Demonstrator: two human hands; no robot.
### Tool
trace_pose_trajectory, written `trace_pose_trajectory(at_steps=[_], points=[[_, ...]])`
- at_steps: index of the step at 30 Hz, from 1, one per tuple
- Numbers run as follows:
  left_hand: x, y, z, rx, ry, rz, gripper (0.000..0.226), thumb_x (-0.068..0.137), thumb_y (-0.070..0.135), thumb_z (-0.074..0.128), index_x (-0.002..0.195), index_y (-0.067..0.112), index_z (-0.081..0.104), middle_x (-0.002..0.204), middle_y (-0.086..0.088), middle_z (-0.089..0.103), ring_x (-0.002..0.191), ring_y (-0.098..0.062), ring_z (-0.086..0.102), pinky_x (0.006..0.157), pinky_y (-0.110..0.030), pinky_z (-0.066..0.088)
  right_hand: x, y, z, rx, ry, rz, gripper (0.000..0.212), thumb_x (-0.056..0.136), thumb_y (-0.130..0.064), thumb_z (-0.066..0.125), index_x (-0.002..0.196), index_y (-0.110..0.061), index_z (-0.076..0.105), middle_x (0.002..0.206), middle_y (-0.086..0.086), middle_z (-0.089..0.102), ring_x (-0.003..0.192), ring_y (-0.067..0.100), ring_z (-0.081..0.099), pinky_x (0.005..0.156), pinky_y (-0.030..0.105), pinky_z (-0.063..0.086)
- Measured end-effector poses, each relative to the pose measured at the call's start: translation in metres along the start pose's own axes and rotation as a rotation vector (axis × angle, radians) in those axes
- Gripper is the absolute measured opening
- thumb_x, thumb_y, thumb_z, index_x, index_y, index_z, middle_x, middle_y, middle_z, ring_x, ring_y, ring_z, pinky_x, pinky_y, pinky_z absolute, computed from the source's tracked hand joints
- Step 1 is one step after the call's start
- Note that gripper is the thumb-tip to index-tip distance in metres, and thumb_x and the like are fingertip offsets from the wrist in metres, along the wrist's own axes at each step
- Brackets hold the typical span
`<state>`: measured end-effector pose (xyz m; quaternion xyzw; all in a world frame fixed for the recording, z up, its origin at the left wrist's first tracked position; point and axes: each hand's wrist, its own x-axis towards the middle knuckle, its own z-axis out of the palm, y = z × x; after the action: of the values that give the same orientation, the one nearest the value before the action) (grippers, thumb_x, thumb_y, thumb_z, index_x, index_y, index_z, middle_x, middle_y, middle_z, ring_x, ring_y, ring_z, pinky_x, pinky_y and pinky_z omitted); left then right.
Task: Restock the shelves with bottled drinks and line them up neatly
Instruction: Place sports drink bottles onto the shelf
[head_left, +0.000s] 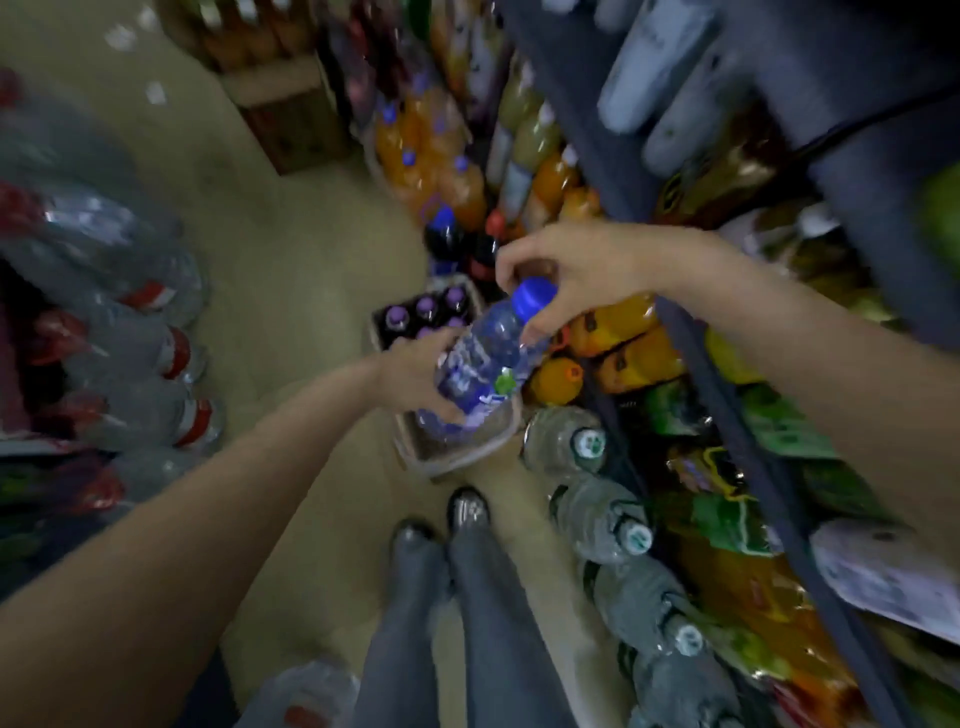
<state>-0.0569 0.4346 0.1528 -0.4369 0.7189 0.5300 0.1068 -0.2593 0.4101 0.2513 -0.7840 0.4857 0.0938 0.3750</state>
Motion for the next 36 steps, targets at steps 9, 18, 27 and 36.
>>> trace_pose_trajectory(at_steps=[9, 18, 27, 36], points=[[-0.112, 0.183, 0.035, -0.237, 0.050, 0.309, 0.037, 0.071, 0.006, 0.077, 0.091, 0.028, 0.054, 0.089, 0.011, 0.064, 0.076, 0.006, 0.063, 0.077, -0.014, 0.049, -0.234, -0.058, 0.001, 0.839, 0.890, 0.311, 0.034, 0.084, -0.017, 0.065, 0.115, -0.014, 0.052, 0.083, 0.003, 0.062, 0.066, 0.012, 0.056, 0.057, 0.023, 0.047], [-0.217, 0.345, 0.131, -0.023, -0.076, 0.530, 0.037, 0.071, 0.029, 0.079, 0.101, 0.025, 0.058, 0.105, 0.001, 0.067, 0.090, -0.010, 0.063, 0.086, -0.025, 0.051, -0.441, -0.159, 0.090, 1.153, 1.119, 0.411, 0.023, 0.092, -0.037, 0.051, 0.094, -0.018, 0.063, 0.083, -0.002, 0.071, 0.073, 0.013, 0.064, 0.071, 0.026, 0.052], [-0.318, 0.533, 0.322, 0.334, -0.171, 1.087, 0.078, 0.046, 0.047, 0.084, 0.112, 0.023, 0.049, 0.109, 0.007, 0.061, 0.097, -0.006, 0.059, 0.086, -0.020, 0.047, -0.703, -0.222, 0.179, 0.767, 1.683, 0.532, 0.035, 0.072, -0.003, 0.076, 0.098, -0.022, 0.062, 0.098, 0.000, 0.070, 0.083, 0.006, 0.066, 0.080, 0.023, 0.055], [-0.372, 0.642, 0.594, 0.407, -0.258, 1.186, 0.063, 0.077, 0.027, 0.073, 0.130, 0.015, 0.042, 0.130, -0.002, 0.052, 0.119, -0.018, 0.050, 0.095, -0.027, 0.040, -0.953, -0.221, 0.334, 0.219, 1.643, 1.275, 0.067, 0.062, -0.033, 0.085, 0.109, -0.009, 0.045, 0.089, -0.003, 0.057, 0.078, 0.012, 0.052, 0.059, 0.021, 0.038]])
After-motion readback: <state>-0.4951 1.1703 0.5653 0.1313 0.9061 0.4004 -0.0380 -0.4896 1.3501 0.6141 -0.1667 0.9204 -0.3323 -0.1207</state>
